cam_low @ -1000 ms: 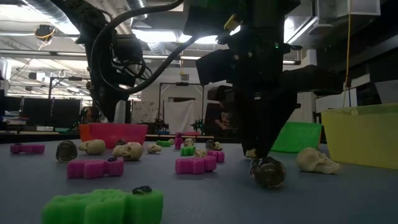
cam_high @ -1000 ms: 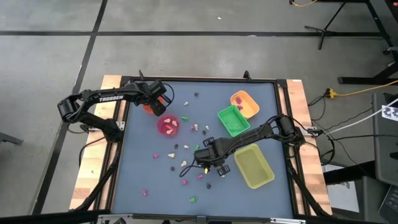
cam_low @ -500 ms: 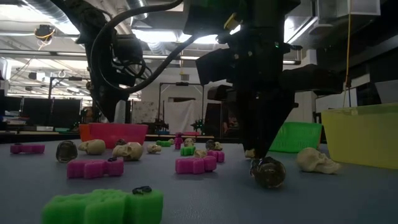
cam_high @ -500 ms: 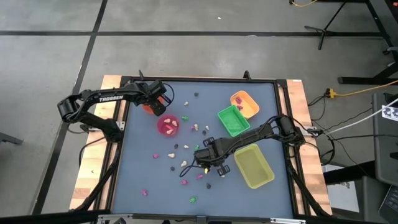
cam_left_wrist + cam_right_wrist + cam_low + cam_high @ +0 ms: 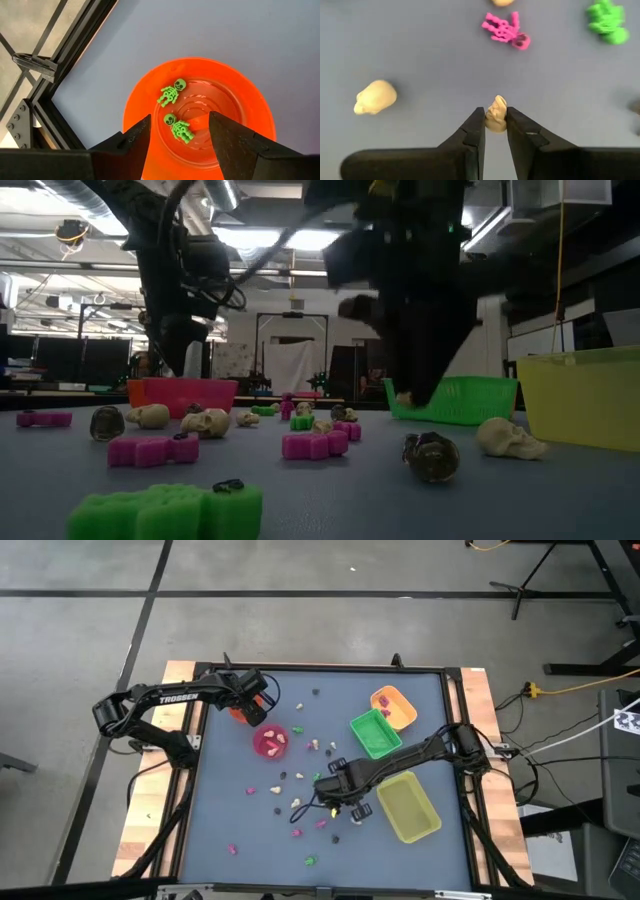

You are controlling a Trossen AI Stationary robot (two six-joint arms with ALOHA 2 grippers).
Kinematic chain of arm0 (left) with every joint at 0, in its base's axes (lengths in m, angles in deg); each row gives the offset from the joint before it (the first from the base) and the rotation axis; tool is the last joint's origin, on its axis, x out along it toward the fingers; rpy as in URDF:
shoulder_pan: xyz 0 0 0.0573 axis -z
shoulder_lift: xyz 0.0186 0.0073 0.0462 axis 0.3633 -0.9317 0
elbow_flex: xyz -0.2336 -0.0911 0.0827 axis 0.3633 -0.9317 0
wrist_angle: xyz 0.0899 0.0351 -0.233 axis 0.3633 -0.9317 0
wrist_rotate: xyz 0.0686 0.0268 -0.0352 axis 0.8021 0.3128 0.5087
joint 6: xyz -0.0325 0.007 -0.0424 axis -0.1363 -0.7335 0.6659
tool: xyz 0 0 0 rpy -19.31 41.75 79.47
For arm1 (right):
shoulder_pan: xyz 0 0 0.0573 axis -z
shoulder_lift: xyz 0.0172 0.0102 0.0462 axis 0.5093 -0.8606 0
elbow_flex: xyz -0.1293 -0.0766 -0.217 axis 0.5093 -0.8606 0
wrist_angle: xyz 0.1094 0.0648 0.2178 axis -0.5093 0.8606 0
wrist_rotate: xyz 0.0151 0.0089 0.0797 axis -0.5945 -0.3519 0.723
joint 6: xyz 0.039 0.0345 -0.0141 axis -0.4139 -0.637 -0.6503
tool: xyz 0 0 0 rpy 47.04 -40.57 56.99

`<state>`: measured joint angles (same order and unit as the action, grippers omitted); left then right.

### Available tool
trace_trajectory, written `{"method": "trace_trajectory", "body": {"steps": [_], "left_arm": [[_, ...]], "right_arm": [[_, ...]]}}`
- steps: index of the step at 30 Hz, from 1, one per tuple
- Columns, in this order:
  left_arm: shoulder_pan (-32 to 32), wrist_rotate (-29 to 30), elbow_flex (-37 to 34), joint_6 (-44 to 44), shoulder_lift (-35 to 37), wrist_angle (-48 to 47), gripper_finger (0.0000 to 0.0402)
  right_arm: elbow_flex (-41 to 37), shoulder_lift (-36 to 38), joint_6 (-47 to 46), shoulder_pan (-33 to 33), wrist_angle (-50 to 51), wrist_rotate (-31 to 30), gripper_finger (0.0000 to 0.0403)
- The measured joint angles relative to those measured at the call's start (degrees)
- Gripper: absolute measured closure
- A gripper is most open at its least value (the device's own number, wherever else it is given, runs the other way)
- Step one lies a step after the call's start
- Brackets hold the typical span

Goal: Sort Halloween decoration
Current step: Put the white skull toy into the green bin

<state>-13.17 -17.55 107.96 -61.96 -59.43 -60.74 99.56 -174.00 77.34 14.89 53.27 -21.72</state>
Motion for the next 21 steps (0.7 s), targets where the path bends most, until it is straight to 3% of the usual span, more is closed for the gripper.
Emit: {"method": "trace_trajectory", "body": {"steps": [13, 21], "left_arm": [[-0.01, 0.01, 0.0, 0.0, 0.0, -0.01, 0.0218], [-0.01, 0.0, 0.0, 0.0, 0.0, -0.02, 0.0218]], "right_arm": [[0.09, 9.39, -0.22, 5.36, 9.54, -5.54, 0.0338], [0.09, 10.36, -0.28, 12.17, 17.0, -8.25, 0.0338]]}}
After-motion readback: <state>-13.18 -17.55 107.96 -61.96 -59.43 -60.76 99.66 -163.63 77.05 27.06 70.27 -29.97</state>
